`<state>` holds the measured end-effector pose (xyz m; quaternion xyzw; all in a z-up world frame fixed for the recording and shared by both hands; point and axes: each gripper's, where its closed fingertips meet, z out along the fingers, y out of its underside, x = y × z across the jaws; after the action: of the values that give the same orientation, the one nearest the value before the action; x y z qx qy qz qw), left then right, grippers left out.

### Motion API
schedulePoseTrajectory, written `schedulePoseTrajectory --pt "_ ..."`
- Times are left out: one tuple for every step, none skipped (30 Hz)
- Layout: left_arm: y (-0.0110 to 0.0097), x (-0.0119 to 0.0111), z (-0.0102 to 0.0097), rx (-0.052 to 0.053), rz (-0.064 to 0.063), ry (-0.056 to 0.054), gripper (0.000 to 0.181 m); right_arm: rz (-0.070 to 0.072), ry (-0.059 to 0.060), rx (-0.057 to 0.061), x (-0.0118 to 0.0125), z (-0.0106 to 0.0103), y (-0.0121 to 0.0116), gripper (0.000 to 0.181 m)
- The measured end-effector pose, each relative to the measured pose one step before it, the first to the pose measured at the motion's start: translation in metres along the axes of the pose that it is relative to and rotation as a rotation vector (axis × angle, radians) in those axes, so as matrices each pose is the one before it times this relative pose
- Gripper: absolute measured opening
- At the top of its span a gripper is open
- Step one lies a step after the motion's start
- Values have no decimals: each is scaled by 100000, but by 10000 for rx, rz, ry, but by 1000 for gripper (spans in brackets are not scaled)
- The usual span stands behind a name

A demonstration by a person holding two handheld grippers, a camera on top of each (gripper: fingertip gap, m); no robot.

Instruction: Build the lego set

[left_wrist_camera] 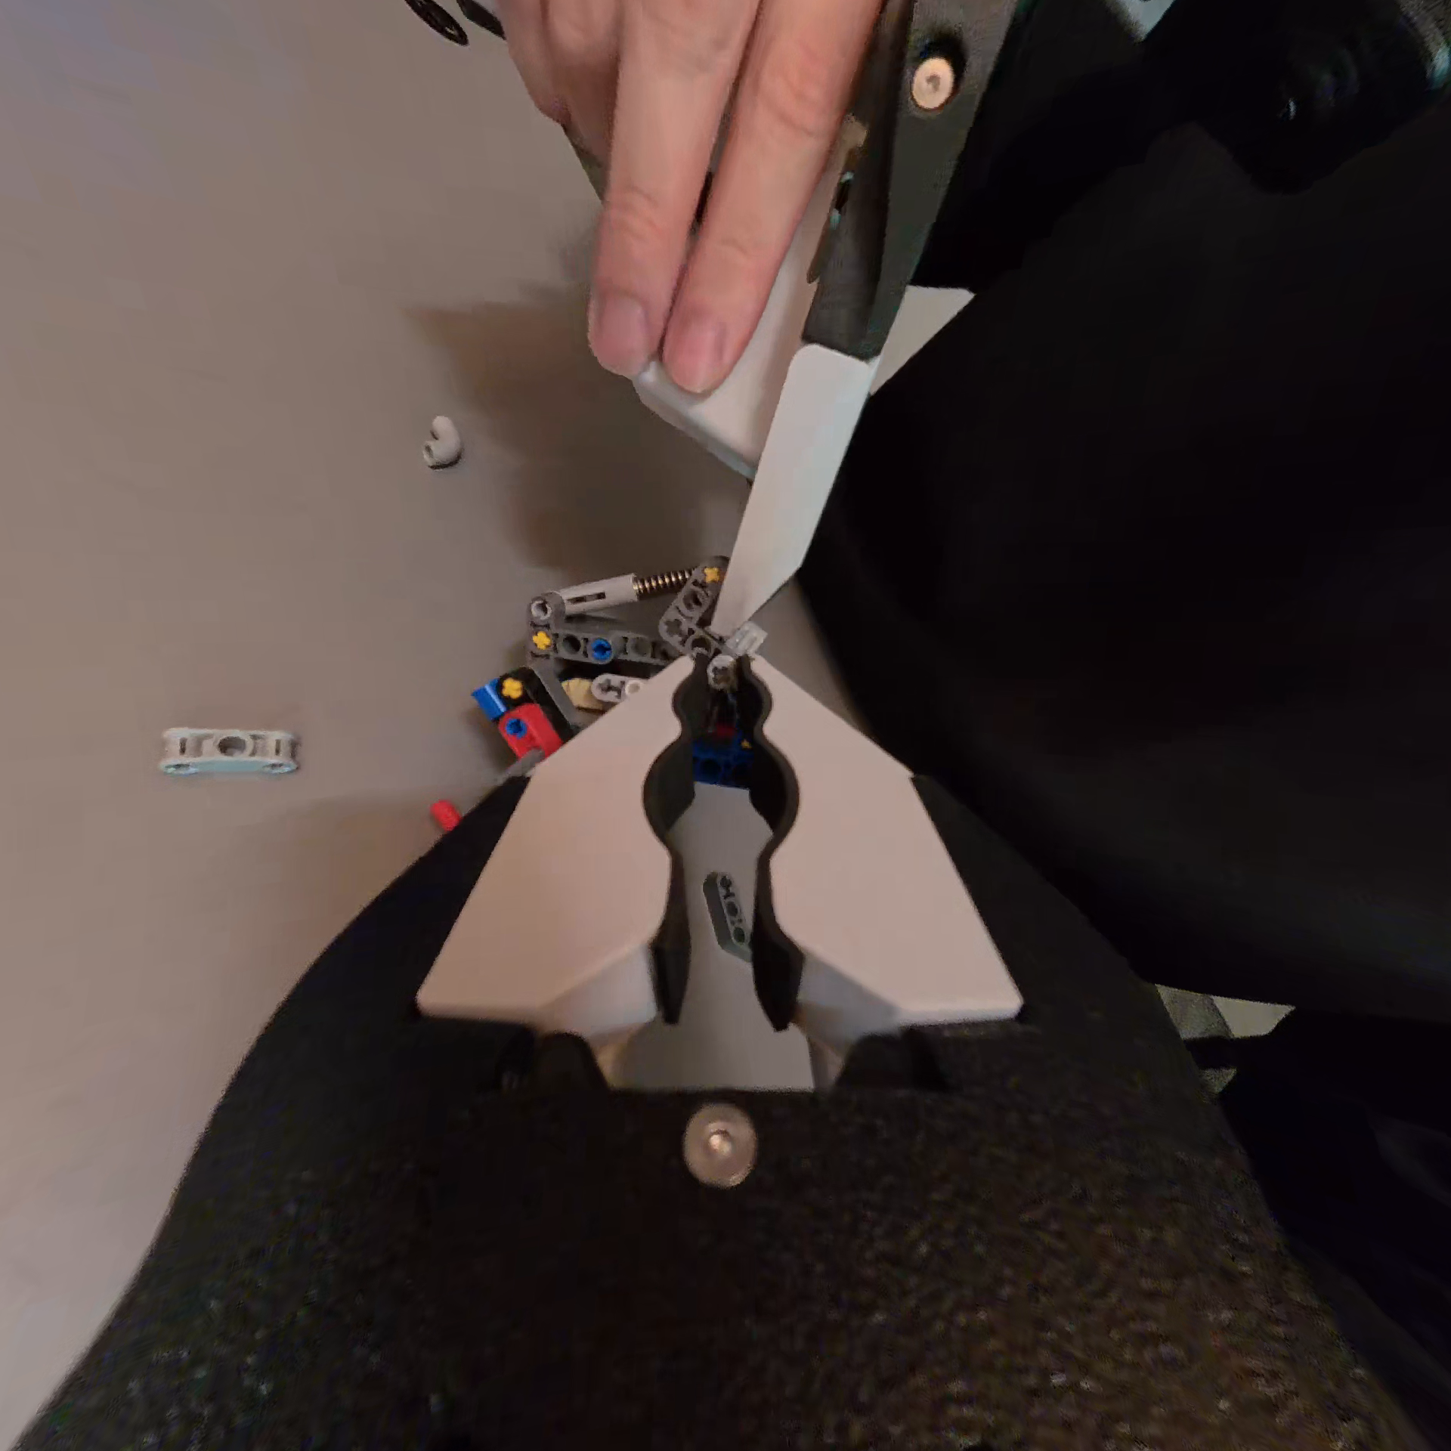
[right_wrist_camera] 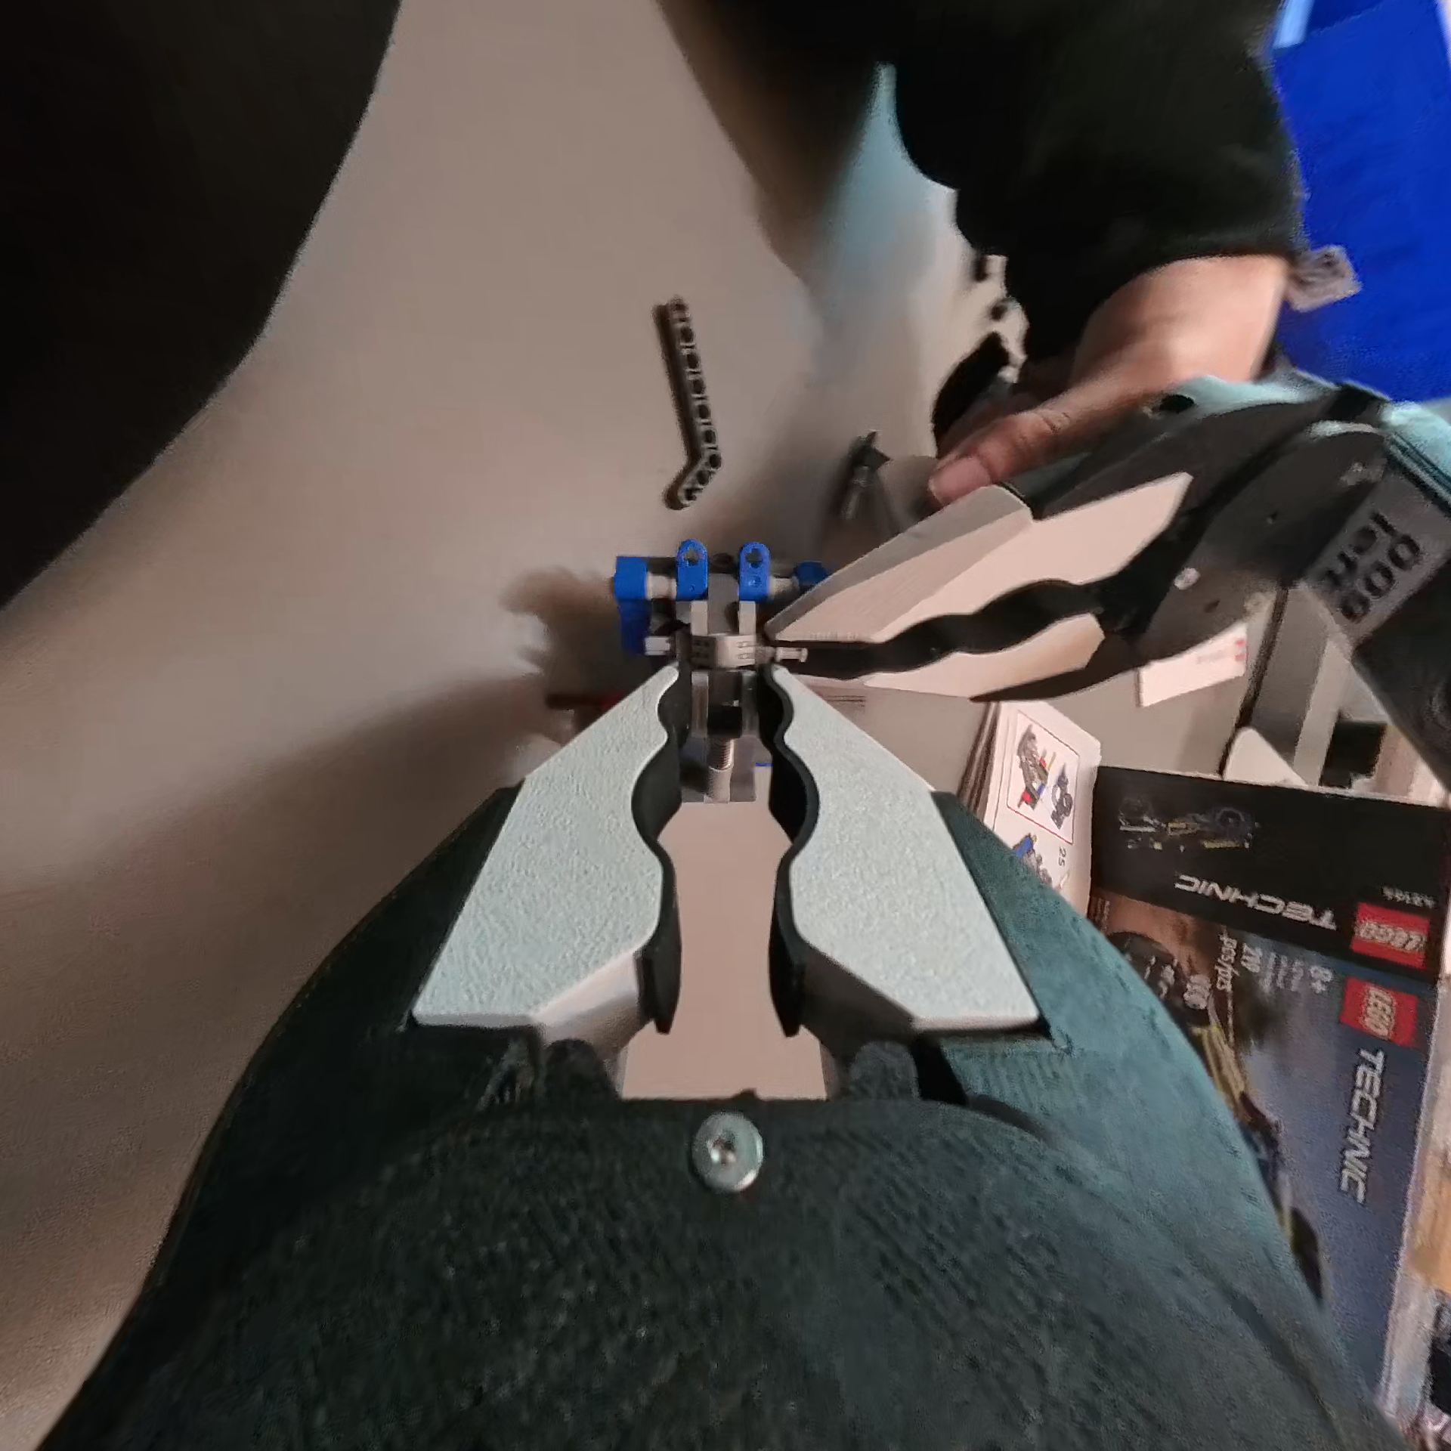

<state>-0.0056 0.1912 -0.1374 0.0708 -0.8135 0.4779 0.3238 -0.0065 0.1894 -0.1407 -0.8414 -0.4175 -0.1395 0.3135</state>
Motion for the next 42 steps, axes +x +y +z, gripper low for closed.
schedulePoseTrajectory --pt "130 24 3 -52 20 57 4 -142 -106 -82 -40 100 -24 15" --pt "115 96 -19 -34 14 86 4 -131 -101 -68 -24 72 -57 15" --pt "112 72 -80 -7 35 57 4 27 -87 -70 17 38 -113 15" --pt "67 64 -86 27 56 12 4 107 -2 -46 58 64 -120 15" --pt "8 24 -32 29 91 -70 4 97 47 21 50 26 -93 15" --pt "-7 -9 -6 -17 162 -160 4 265 6 79 28 -14 -56 15" --pt "-36 -95 -85 -78 256 -292 5 481 -53 117 15 -9 -57 16" --pt "-153 -319 -253 -96 431 -549 5 390 81 94 136 19 17 16" --pt "-269 -648 -433 -81 602 -840 7 292 262 -100 340 50 279 16" --pt "-357 -589 -504 -56 667 -840 6 247 347 -204 492 25 388 16" --pt "-595 -423 -522 54 621 -737 7 331 201 -126 367 -2 283 16" --pt "-718 -312 -486 92 496 -662 8 473 104 -61 299 -5 173 16" --pt "-577 62 -407 -14 468 -416 7 348 110 40 262 -56 22 16" --pt "-476 281 -283 -29 500 -256 6 303 95 51 240 -95 -3 16" --pt "-263 159 -126 -110 411 -276 3 325 156 13 346 -119 29 16" --pt "143 33 69 -315 255 -244 1 253 230 51 452 -174 5 16" --pt "319 12 274 -360 142 -166 1 296 124 21 351 -152 46 16" --pt "155 -103 378 -195 99 -201 2 296 114 15 351 -129 40 16" --pt "-17 -132 395 -35 65 -188 3 181 182 44 352 -102 -19 16" --pt "-9 -117 303 -34 -7 -122 4 117 75 -51 156 -19 92 16" --pt "147 -265 204 -136 -22 -187 4 68 72 -191 66 97 320 16" --pt "116 -179 124 -92 32 -147 5 19 195 -90 135 104 228 16" --pt "71 53 84 -58 39 -10 7 137 153 -16 95 68 153 16" --pt "53 -163 95 -65 35 -167 8 203 -28 51 -100 47 58 16" --pt "-48 -211 78 -5 108 -232 9 184 -19 138 -56 -14 -65 16" --pt "-45 -90 72 -9 99 -158 10 217 106 85 146 -8 4 16" --pt "78 -128 55 -103 55 -148 8 115 40 -27 80 20 141 16" --pt "13 -124 50 -62 64 -152 8 81 42 4 59 19 92 16" --pt "11 -11 74 -47 85 -80 6 143 89 -6 149 46 110 16" --pt "101 -27 98 -102 86 -88 4 129 -20 -25 7 62 119 16" --pt "-60 -184 86 -13 117 -208 4 78 -7 5 1 57 84 16" --pt "-274 -130 50 133 138 -201 5 78 29 15 55 57 63 16" --pt "-195 -75 11 90 66 -122 5 74 -83 104 -95 44 -122 16" --pt "145 -66 26 -120 19 -42 6 67 -51 32 -44 37 -21 16" --pt "163 -91 20 -86 16 -34 6 30 49 7 87 27 19 16" --pt "62 -21 41 19 -12 7 5 8 46 18 91 5 14 16" --pt "-30 95 69 80 -66 82 4 68 -3 24 27 -2 -3 16" --pt "23 -86 82 27 -80 -47 5 65 13 30 58 10 -2 16" --pt "76 -48 78 -43 -10 -26 5 44 116 19 196 -2 51 16" --pt "98 72 56 -92 60 30 5 44 102 91 175 -16 -32 16" --pt "-47 -85 17 -11 68 -100 4 59 40 112 99 -34 -66 15" --pt "-27 -103 37 -9 63 -115 4 70 14 69 58 -34 -5 15"
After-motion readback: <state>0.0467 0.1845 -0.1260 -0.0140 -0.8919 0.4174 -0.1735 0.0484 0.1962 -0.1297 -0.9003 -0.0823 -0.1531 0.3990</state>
